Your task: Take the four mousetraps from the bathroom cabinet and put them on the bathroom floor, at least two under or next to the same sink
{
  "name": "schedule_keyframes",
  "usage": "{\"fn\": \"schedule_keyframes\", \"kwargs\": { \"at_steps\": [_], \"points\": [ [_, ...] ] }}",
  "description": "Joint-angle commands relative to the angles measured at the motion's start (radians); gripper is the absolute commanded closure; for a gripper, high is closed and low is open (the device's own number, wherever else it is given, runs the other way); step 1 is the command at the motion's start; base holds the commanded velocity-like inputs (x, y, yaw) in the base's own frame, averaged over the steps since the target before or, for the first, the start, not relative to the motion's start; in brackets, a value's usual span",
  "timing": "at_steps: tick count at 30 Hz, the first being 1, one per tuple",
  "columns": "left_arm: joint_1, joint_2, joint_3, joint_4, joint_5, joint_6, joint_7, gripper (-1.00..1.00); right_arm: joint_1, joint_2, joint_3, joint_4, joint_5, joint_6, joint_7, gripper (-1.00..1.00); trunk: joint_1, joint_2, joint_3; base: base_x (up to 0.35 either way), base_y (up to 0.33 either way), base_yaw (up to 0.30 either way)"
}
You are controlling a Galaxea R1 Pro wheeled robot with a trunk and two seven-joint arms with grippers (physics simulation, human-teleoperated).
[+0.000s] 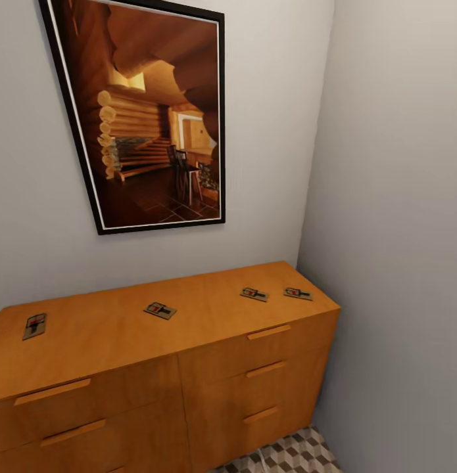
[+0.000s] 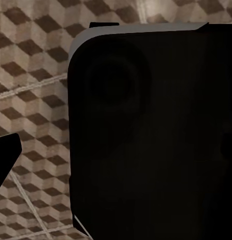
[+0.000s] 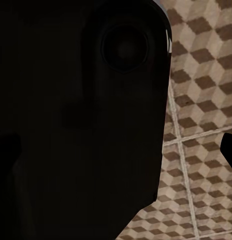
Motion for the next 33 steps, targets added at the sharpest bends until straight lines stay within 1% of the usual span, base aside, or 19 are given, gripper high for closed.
{"fn": "schedule_keyframes", "kwargs": {
  "at_steps": [1,6,11,33],
  "points": [
    [0.0,0.0,0.001,-0.001,0.001,-0.002,0.0,-1.0,0.0,0.0,0.001,0.0,0.001,-0.001,0.0,-1.0,0.0,0.0,-0.001,0.0,-0.01,0.0],
    [0.0,0.0,0.001,-0.001,0.001,-0.002,0.0,-1.0,0.0,0.0,0.001,0.0,0.001,-0.002,0.0,-1.0,0.0,0.0,-0.001,0.0,-0.005,0.036],
    [0.0,0.0,0.001,-0.001,0.001,-0.002,0.0,-1.0,0.0,0.0,0.001,0.0,0.001,-0.002,0.0,-1.0,0.0,0.0,-0.001,0.0,-0.002,0.14],
    [0.0,0.0,0.001,-0.001,0.001,-0.002,0.0,-1.0,0.0,-0.001,0.0,0.0,0.001,-0.001,0.0,-1.0,0.0,0.0,-0.001,0.0,0.0,0.234]
  ]
}}
